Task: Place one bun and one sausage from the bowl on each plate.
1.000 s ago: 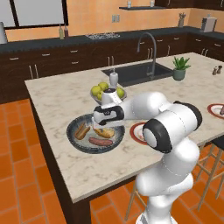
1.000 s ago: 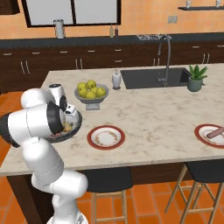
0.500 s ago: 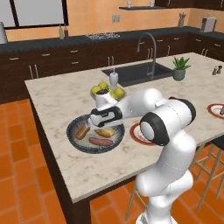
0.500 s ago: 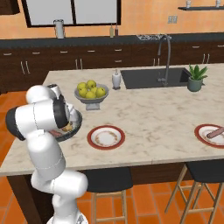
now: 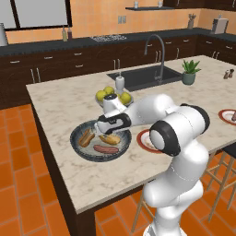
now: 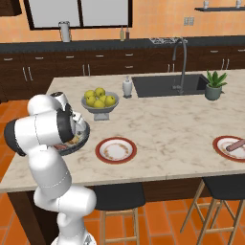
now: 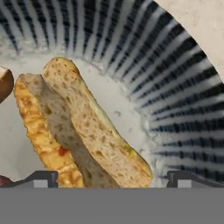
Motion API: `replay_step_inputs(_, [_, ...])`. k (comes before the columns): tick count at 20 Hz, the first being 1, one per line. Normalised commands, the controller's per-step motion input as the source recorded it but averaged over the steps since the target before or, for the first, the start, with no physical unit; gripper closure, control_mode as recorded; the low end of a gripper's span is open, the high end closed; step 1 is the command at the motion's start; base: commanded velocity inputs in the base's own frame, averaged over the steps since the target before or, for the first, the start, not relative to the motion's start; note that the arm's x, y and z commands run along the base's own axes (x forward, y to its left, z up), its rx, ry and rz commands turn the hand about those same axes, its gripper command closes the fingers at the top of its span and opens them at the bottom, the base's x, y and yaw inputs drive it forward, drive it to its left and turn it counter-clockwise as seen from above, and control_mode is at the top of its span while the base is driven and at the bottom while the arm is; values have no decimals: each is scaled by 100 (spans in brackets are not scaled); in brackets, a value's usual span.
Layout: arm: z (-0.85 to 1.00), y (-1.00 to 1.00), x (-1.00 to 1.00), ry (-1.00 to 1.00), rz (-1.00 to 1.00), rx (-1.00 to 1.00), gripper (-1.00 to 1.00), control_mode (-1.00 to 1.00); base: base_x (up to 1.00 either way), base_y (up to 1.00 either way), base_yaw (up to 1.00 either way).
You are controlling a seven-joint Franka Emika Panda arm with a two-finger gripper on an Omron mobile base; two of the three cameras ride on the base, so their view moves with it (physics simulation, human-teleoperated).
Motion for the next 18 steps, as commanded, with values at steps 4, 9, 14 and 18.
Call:
replay_step_inputs(4, [-30, 4, 0, -21, 4, 3, -100, -100, 0, 0, 0])
replay_step_inputs(9, [-12, 6, 0, 9, 1, -1, -100, -100, 0, 0, 0])
replay_step_inputs(14, [4, 0, -8, 5, 4, 0, -100, -100, 0, 0, 0])
replay_step_inputs(18, [-9, -1, -20, 0, 7, -1, -100, -100, 0, 0, 0])
